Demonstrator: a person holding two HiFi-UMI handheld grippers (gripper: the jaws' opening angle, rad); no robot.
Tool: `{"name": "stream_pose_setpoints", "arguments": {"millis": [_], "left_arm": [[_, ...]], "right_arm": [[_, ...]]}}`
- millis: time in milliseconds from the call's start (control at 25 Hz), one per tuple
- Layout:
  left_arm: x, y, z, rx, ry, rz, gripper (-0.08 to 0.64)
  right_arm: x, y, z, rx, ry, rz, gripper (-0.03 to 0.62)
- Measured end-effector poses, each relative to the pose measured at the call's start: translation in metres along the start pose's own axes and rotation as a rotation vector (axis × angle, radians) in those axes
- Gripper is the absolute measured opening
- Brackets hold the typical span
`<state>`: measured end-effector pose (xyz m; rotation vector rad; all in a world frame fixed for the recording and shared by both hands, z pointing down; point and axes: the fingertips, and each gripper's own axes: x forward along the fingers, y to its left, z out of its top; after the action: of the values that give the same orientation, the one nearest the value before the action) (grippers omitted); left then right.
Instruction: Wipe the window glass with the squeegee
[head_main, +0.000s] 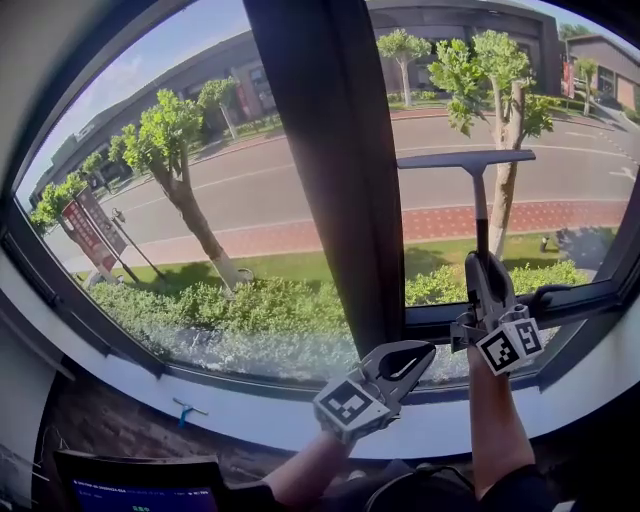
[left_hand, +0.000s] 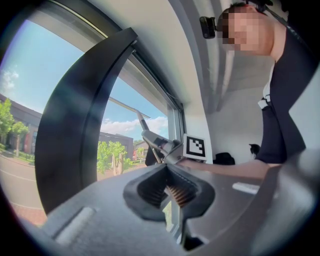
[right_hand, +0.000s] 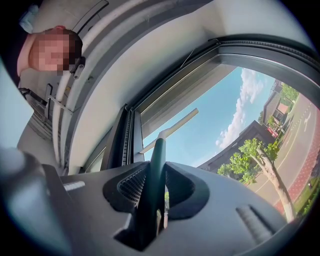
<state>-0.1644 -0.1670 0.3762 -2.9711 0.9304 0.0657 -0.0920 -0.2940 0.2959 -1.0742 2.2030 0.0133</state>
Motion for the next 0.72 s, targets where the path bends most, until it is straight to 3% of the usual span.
{"name": "stream_pose_setpoints", "arguments": {"millis": [720], "left_arm": [[0.009,0.000,-0.023,-0.035,0.033,-0.032,0.003]], "right_arm": [[-0.047,-0.014,-0.048,0.025,0.079,-0.032,0.098]]}}
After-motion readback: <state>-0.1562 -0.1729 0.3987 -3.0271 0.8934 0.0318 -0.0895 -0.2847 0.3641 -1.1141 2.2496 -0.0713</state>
